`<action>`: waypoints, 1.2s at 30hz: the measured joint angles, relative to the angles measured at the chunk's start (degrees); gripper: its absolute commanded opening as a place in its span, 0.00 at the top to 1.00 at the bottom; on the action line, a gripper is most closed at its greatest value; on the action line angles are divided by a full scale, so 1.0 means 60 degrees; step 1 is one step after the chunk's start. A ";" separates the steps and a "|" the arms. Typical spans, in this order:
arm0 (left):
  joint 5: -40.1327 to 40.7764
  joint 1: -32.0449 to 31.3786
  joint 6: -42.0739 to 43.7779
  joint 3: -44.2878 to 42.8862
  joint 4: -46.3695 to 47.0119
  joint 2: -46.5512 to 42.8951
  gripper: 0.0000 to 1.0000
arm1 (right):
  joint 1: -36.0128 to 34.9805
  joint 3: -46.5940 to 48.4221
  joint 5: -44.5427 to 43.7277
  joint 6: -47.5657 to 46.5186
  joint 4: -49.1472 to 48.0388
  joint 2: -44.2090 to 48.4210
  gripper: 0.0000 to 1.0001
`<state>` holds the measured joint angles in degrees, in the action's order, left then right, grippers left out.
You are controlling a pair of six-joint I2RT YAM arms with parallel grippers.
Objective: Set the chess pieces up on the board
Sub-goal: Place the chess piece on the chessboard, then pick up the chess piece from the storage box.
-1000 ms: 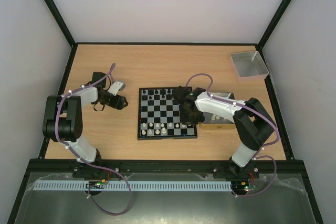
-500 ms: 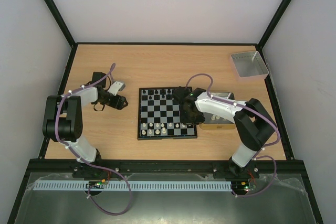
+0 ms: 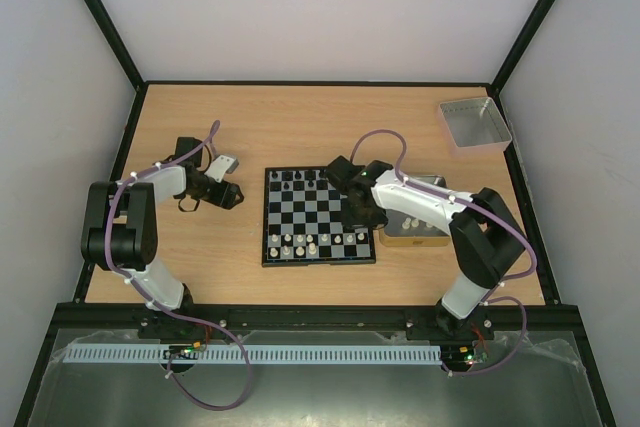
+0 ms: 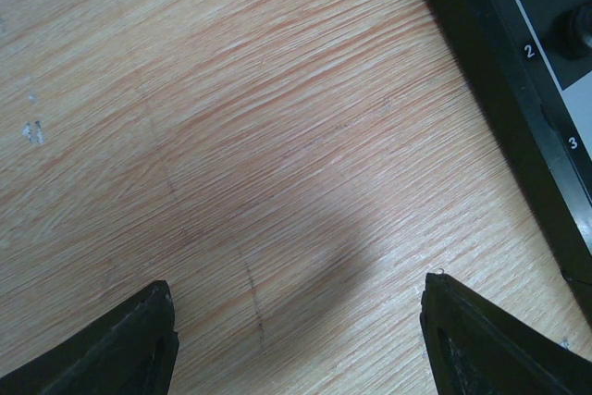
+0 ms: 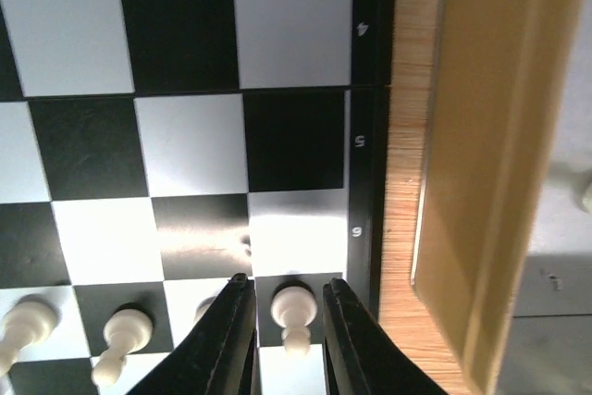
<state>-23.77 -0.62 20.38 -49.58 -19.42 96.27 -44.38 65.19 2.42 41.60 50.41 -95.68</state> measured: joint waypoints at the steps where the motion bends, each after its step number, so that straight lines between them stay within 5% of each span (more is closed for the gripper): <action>1: 0.0000 0.0000 0.0000 0.0000 0.0000 0.0000 0.28 | 0.0029 0.0011 -0.0109 0.0000 0.0011 0.0011 0.81; 21: 0.0004 -0.0018 0.0004 0.0000 0.0000 0.0000 0.28 | 0.3166 -0.0976 -0.0674 -0.0393 0.0459 0.1479 0.81; 36: 0.0069 -0.0127 0.0004 -0.0004 0.0113 0.0025 0.28 | 0.4047 -0.1508 0.0069 -0.0685 0.0146 0.1668 0.81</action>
<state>-23.35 -1.39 20.40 -49.60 -18.74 96.42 -20.10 56.14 2.83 37.50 51.29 -85.67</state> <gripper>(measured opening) 0.723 0.191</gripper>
